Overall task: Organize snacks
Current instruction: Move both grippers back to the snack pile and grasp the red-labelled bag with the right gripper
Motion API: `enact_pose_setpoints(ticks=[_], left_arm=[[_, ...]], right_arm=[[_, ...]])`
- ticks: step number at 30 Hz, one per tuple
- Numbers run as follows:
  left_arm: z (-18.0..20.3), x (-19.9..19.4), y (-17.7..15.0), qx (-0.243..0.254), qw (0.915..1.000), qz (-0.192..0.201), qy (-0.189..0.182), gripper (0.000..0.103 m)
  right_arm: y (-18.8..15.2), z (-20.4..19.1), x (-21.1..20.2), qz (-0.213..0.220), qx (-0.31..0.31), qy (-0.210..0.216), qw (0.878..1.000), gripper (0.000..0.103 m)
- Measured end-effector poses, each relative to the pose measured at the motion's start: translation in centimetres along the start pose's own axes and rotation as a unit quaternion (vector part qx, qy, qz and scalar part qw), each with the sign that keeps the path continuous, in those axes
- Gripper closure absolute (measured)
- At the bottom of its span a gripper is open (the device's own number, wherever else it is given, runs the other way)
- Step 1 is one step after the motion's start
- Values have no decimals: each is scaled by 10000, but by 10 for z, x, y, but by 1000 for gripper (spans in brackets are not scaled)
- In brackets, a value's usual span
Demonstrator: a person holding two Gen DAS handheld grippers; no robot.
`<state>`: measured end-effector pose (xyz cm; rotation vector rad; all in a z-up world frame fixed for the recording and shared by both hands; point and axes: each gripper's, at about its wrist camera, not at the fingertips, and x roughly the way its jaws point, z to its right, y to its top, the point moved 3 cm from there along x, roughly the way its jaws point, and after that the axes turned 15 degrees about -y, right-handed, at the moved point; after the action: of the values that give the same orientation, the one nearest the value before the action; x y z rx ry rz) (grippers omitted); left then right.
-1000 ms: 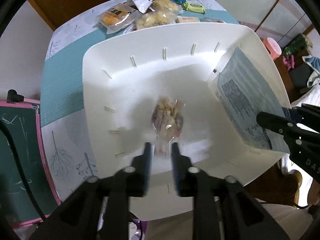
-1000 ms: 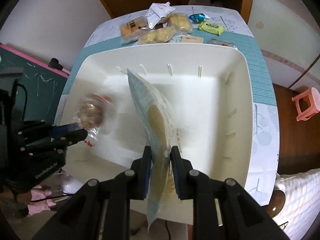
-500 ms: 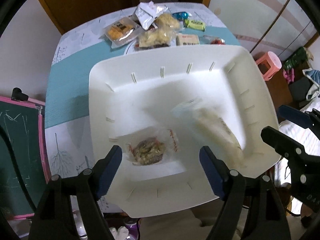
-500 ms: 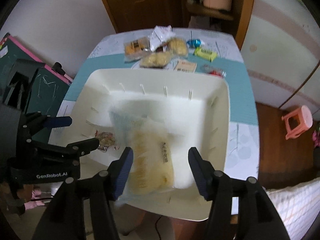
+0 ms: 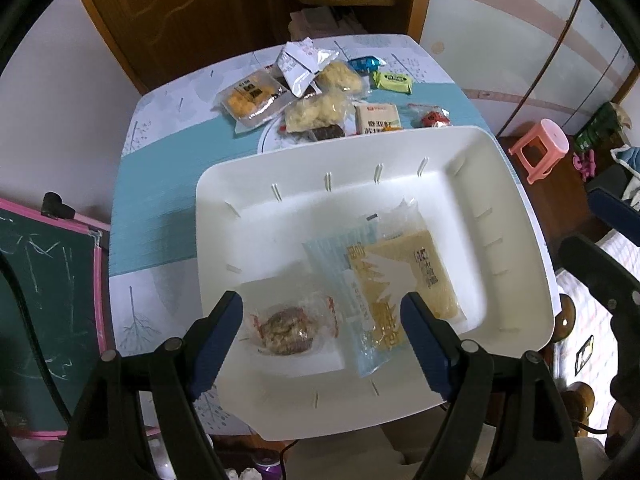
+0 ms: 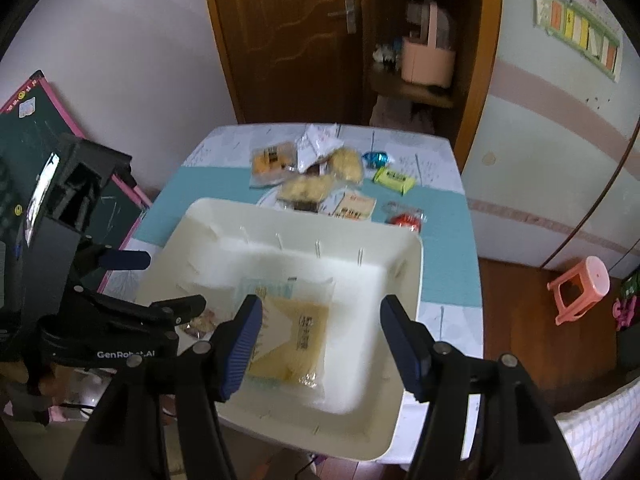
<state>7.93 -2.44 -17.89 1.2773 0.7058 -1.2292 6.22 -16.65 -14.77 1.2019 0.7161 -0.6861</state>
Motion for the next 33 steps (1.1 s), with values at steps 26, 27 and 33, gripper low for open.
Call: enact_pose_setpoints(ticks=[26,27,33], left_arm=[[-33,-69,99,-8,9922,1234,-189,23],[-36,-70,104,3,9919,1255,-175,23],[-61,-67,150,133,9922,1237,-39,23]], right_arm=[[66,52,6,192,943,9,9954,41],[71,56,7,195,966,-75,9951,41],[105,84,35,-18,1204,-288,9923,41]])
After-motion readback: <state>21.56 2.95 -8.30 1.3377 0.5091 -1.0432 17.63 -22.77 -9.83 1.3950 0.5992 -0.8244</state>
